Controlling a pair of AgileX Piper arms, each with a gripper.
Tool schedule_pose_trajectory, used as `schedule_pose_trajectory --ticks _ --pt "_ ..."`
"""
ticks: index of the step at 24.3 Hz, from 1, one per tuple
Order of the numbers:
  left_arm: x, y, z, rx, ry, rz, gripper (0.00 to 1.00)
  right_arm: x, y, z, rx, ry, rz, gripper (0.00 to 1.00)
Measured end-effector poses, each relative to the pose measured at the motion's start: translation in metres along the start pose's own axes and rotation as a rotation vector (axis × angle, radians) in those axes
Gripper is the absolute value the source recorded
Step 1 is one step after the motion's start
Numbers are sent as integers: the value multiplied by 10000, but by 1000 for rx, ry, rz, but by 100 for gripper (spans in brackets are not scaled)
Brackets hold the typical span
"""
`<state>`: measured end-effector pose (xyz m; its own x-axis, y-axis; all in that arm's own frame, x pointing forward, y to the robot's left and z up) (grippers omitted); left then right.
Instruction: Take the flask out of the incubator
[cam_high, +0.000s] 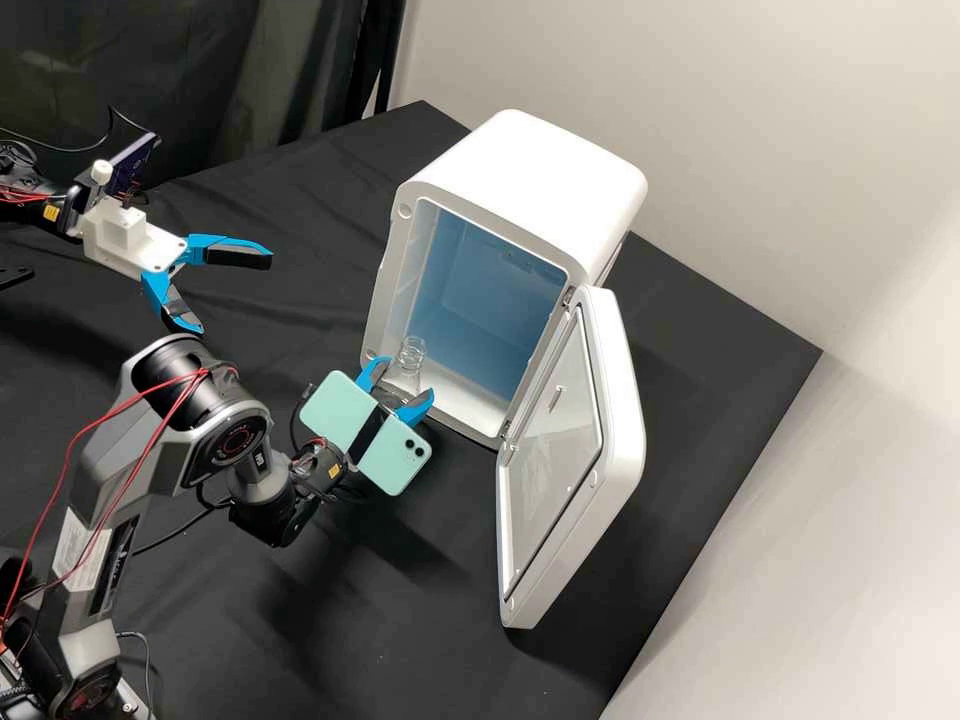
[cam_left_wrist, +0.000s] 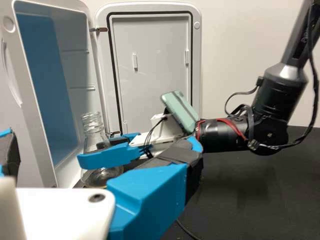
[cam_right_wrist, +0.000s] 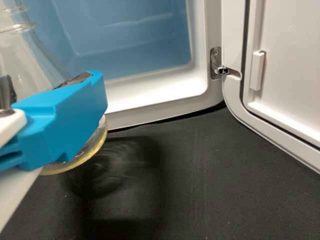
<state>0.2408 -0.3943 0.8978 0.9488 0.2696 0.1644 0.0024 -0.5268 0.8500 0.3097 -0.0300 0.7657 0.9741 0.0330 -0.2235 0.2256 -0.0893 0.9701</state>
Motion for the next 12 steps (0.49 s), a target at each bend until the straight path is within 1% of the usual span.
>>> schedule_pose_trajectory --ticks 1,2,4,6,7,8,9,10,12 --pt "0 0 0 -2 0 0 100 -30 30 2 -3 -1 6 0" --pt "0 0 0 -4 0 0 100 -55 79 -1 -2 0 20 0" --pt "-10 7 3 -4 -1 3 100 -100 151 8 16 -5 44 0" --pt "-18 25 7 -3 -2 10 100 -128 218 13 21 -7 67 0" --pt "-24 35 10 -2 -3 15 100 -158 262 11 31 -7 80 0" --pt "-29 44 13 -2 -4 19 100 -192 298 10 30 -8 91 0" --pt "-32 50 14 -2 -4 21 100 -243 348 9 26 -3 97 0" --pt "-32 49 16 0 -6 20 100 -266 382 3 27 3 101 0" --pt "-35 41 23 0 -14 15 100 -363 507 -24 45 20 129 0"
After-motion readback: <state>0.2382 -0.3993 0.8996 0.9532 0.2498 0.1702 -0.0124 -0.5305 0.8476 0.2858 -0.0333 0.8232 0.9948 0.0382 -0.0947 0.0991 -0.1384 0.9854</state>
